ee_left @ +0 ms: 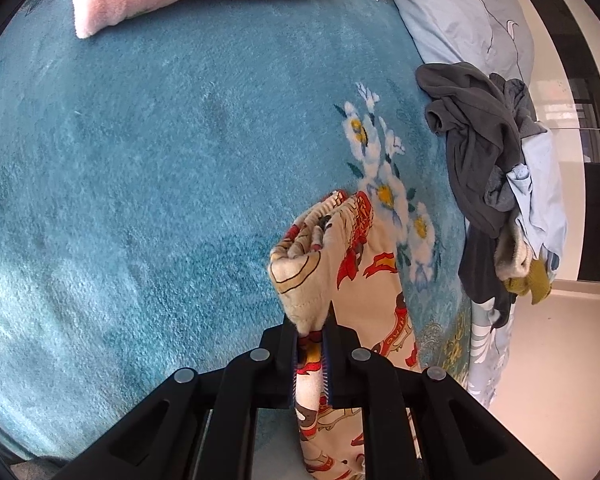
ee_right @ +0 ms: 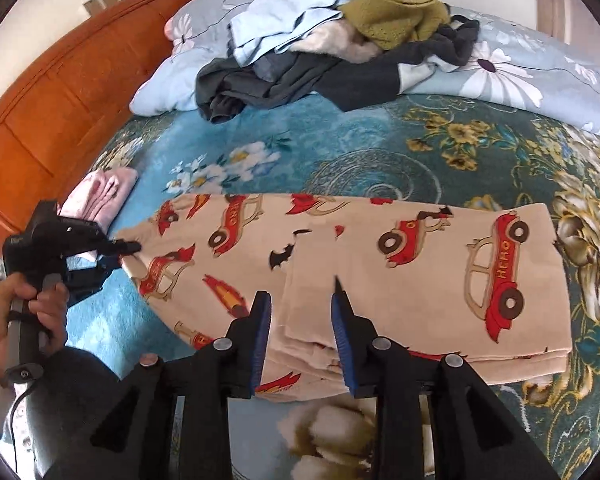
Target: Fold clothes
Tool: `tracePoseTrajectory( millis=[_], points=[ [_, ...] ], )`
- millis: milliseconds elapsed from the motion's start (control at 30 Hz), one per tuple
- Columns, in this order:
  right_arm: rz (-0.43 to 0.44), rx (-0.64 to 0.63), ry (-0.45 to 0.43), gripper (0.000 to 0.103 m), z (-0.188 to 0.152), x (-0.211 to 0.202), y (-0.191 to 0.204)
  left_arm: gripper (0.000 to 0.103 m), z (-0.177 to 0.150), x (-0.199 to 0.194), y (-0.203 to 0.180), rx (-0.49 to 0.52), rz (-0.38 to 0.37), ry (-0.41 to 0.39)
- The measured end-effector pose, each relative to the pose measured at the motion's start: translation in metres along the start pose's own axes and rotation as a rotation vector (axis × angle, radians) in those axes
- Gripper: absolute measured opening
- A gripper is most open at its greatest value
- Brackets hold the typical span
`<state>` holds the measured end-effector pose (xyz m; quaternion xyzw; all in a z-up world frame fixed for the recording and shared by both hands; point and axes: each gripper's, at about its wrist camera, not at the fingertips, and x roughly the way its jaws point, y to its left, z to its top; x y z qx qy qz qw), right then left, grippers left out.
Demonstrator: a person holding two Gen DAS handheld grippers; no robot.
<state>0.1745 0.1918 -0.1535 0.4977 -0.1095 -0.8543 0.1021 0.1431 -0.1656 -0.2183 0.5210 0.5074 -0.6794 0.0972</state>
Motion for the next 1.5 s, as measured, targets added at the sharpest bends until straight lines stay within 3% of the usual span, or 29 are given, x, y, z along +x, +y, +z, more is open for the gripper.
tracePoseTrajectory(
  millis=[133, 300, 500, 633, 767, 900, 1067, 1267, 1367, 1500],
  points=[
    [-0.083, 0.082, 0.083, 0.032, 0.008, 0.028, -0.012, 0.012, 0.001, 0.000, 0.001, -0.010, -0.001, 0.006],
    [-0.085, 0.042, 0.169, 0.032, -0.008, 0.062, 0.004, 0.012, 0.001, 0.001, 0.002, -0.016, 0.001, 0.013],
    [-0.019, 0.154, 0.097, 0.032, -0.001, 0.031, -0.013, 0.011, 0.000, -0.003, -0.008, 0.055, -0.012, -0.013],
    [-0.055, 0.168, 0.078, 0.032, -0.001, 0.010, -0.035, 0.010, -0.019, -0.021, -0.044, 0.233, -0.013, -0.093],
    [-0.094, 0.280, 0.056, 0.032, -0.017, -0.010, -0.077, 0.009, -0.049, -0.043, -0.086, 0.418, -0.045, -0.166],
    [-0.177, 0.326, 0.016, 0.032, -0.030, -0.034, -0.112, 0.009, -0.104, -0.030, -0.146, 0.572, -0.121, -0.095],
    [-0.187, 0.414, -0.005, 0.032, -0.039, -0.053, -0.150, 0.009, -0.173, -0.014, -0.220, 0.762, -0.215, -0.003],
    [-0.206, 0.476, -0.007, 0.032, -0.065, -0.065, -0.174, 0.009, -0.249, 0.064, -0.225, 0.835, -0.092, 0.186],
    [-0.224, 0.511, 0.008, 0.032, -0.080, -0.068, -0.186, 0.009, -0.280, 0.093, -0.213, 0.871, -0.012, 0.244],
    [-0.240, 0.550, 0.022, 0.032, -0.094, -0.071, -0.199, 0.010, -0.294, 0.113, -0.205, 0.883, 0.068, 0.269]
  ],
)
